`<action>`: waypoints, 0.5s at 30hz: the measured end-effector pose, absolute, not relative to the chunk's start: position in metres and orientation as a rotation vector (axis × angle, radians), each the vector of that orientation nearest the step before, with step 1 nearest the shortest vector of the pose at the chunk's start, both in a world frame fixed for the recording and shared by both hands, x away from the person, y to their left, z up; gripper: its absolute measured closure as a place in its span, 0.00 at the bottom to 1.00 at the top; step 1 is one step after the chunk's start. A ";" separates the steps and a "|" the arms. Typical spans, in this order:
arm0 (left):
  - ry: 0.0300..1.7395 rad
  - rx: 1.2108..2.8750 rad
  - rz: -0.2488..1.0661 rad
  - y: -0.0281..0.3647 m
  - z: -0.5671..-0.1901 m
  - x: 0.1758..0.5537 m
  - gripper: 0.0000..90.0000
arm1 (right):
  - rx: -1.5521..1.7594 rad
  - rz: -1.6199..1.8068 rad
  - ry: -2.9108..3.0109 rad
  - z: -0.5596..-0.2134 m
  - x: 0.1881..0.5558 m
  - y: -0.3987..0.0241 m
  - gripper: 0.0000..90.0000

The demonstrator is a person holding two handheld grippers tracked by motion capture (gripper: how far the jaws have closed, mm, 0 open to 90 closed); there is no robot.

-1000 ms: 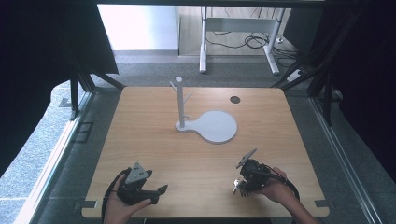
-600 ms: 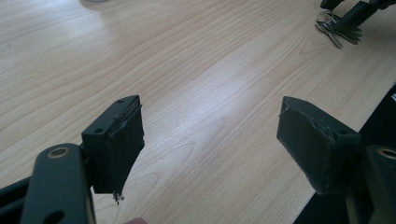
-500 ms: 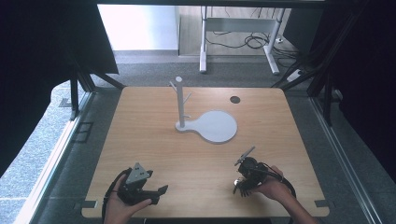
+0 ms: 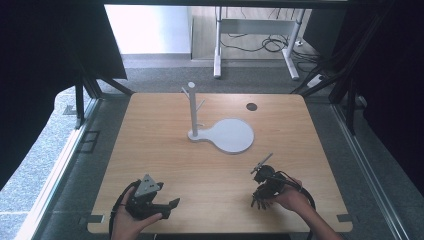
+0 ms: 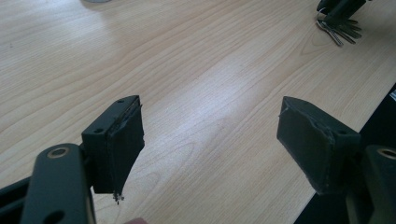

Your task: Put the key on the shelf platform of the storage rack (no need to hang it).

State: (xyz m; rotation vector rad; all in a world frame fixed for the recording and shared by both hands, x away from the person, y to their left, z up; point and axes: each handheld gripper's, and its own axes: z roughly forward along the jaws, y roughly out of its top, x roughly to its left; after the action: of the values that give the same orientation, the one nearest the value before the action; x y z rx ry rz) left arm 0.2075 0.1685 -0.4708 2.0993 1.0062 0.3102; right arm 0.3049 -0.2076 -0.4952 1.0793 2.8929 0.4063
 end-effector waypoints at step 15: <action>1.008 2.099 0.312 0.169 -0.471 0.208 0.26 | 1.091 0.402 2.888 -0.493 0.308 -0.207 0.98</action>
State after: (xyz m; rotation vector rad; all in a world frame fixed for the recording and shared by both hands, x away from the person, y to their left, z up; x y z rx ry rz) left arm 0.2077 0.1693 -0.4709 2.0992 1.0080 0.3121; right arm 0.3083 -0.2068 -0.4931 1.0910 2.8877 0.4024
